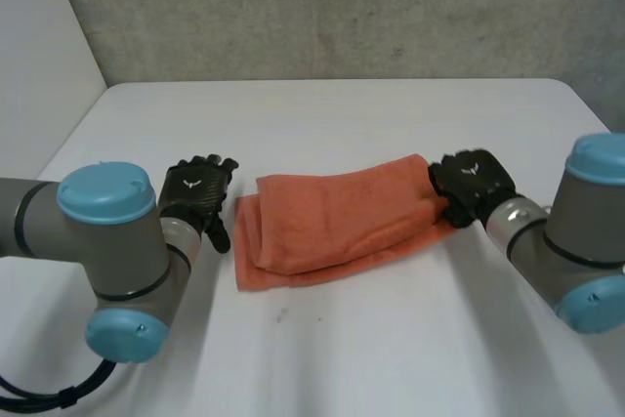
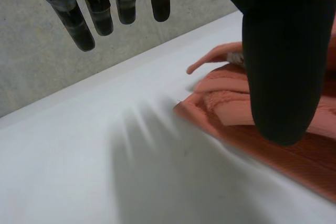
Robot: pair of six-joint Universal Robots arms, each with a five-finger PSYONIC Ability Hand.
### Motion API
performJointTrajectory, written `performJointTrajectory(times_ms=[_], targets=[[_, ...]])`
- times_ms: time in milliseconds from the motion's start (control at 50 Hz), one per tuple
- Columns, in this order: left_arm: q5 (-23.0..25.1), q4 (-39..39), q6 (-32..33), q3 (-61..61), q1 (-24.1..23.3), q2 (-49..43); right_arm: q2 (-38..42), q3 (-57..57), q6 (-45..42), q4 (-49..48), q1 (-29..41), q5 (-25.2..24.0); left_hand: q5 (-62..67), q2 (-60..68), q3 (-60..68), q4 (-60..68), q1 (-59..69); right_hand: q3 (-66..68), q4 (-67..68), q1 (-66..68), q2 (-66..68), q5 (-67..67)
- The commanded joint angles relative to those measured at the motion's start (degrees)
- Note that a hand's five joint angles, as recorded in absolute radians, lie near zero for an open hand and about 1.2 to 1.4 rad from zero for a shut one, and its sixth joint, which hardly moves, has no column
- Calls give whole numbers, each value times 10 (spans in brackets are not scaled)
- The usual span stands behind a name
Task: Fold the laundry
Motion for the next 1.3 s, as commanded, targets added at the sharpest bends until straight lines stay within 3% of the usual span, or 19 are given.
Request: performJointTrajectory(times_ms=[20, 200, 260, 340, 360, 380, 420, 440, 480, 500, 540, 580, 700, 780, 880, 920, 1040, 1300], targets=[[0, -1, -21, -39, -10, 66, 18, -126, -27, 61, 128, -5, -18, 6, 5, 4, -5, 123, 117, 269, 125, 147], [-37, -4, -57, -77, 15, 142, 104, -194, -66, 67, 279, -32, -18, 6, 5, 4, -5, 123, 117, 269, 125, 147], [-40, -5, -57, -87, 31, 153, 138, -195, -74, 67, 312, -60, -18, 6, 5, 4, -5, 123, 117, 269, 125, 147], [-40, -5, -57, -88, 36, 154, 150, -203, -75, 67, 318, -57, -18, 6, 5, 4, -5, 123, 117, 269, 125, 147], [-40, -5, -57, -86, 38, 154, 147, -208, -69, 69, 317, -48, -18, 6, 5, 4, -5, 27, 21, 173, 29, 51], [-40, -5, -57, -86, 38, 154, 147, -208, -69, 69, 317, -48, -18, 6, 5, 4, -5, 26, 20, 172, 28, 50], [-39, -4, -57, -78, 40, 153, 120, -212, -40, 67, 312, -23, -18, 6, 5, 4, -5, -443, -449, -297, -441, -419], [-39, -4, -57, -78, 40, 153, 120, -212, -40, 67, 312, -23, -18, 6, 5, 4, -5, -445, -451, -299, -443, -421], [-38, -5, -57, -73, 40, 153, 78, -209, 39, 63, 276, -3, -18, 6, 5, 4, -5, -574, -580, -428, -572, -550], [-38, -3, -55, -63, 38, 148, 78, -209, 40, 63, 276, -3, -18, 6, 5, 4, -5, -575, -580, -428, -573, -550], [-38, -4, -57, -51, 37, 143, 36, -199, 149, 61, 236, 6, -18, 6, 5, 4, -5, -577, -583, -431, -575, -553], [-37, -3, -57, -23, 26, 126, 22, -196, 198, 62, 226, 6, -18, 6, 5, 4, -5, -577, -583, -431, -575, -553], [-19, -7, -62, 41, -28, 85, -4, -181, 281, 85, 168, 3, -18, 6, 5, 5, -4, -577, -583, -431, -575, -553], [-14, -23, -79, 60, -46, 61, 2, -190, 283, 102, 156, 7, -14, 9, 8, 8, -1, -577, -583, -431, -575, -553], [-13, -69, -119, 80, -66, 21, 65, -231, 282, 137, 152, 9, -14, 9, 8, 8, -1, -577, -583, -431, -575, -553], [-12, -104, -140, 89, -67, -3, 112, -271, 283, 192, 152, 9, -14, 9, 8, 8, -1, -577, -583, -431, -575, -553], [-13, -155, -153, 99, -64, -27, 177, -321, 281, 240, 151, 9, -18, 6, 5, 4, -5, -577, -583, -431, -575, -553], [-11, -181, -145, 103, -35, -23, 188, -362, 248, 280, 152, 9, -18, 6, 5, 4, -5, -577, -583, -431, -575, -553]])
